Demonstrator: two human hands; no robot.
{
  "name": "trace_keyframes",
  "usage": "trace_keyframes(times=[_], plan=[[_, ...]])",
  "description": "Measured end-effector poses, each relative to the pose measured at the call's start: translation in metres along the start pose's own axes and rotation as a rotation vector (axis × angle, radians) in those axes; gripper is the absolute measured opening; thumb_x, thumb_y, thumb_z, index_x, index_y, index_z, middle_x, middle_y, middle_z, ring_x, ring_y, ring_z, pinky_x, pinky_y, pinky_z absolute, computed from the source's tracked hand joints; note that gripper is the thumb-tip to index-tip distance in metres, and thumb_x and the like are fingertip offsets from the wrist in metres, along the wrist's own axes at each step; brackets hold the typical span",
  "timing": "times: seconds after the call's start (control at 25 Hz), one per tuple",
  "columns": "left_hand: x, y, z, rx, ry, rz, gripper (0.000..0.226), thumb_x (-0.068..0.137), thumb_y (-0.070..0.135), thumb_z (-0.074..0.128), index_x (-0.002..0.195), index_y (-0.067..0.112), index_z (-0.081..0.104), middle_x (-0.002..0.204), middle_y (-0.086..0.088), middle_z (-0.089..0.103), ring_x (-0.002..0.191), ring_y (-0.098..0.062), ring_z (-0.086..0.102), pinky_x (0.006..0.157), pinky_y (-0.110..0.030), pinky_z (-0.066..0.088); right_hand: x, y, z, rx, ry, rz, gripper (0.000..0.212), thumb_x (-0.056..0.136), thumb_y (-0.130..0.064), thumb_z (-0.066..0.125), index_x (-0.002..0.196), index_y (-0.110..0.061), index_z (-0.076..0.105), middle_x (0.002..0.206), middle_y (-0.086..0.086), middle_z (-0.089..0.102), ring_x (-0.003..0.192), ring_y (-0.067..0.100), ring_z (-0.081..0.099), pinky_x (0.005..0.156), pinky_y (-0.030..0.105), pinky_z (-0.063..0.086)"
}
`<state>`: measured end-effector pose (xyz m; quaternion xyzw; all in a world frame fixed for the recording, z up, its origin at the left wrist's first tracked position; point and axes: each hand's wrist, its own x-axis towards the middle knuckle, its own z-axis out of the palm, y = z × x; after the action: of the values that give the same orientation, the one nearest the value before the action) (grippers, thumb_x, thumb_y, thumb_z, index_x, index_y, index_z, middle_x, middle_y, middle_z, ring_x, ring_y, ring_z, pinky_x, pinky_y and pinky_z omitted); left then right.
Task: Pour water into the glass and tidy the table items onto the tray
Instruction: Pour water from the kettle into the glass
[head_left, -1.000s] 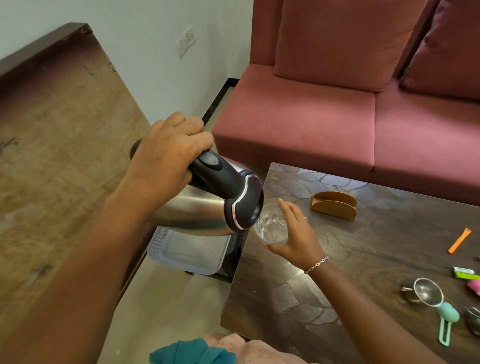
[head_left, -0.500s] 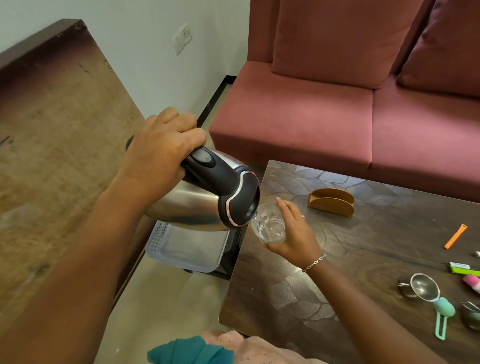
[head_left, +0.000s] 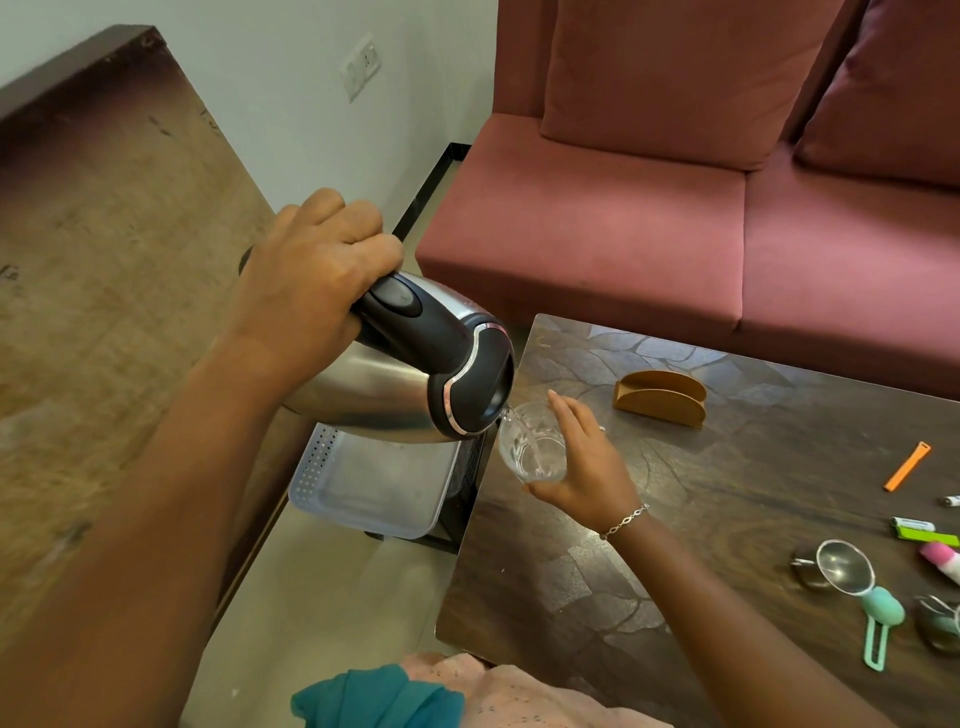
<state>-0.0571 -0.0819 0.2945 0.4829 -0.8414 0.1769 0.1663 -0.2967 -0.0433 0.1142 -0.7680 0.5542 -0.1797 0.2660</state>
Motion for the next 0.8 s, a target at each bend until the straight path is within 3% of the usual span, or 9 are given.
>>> trace_keyframes(times=[0.8], plan=[[0.0047,-0.0088,-0.0024,0.055,0.034,0.033,0.019,0.066,-0.014,0.059,0.075,0.002,0.056,0.076,-0.016,0.057,0.074,-0.024,0.034,0.054,-0.037,0.04,0.0037,-0.002,-0.002,0.013,-0.018,-0.01,0.099,0.068,-0.027,0.077,0.144,-0.01,0.015,0.145,0.006,0.028,0.125,0.02,0.039,0.088,0.016,0.034]])
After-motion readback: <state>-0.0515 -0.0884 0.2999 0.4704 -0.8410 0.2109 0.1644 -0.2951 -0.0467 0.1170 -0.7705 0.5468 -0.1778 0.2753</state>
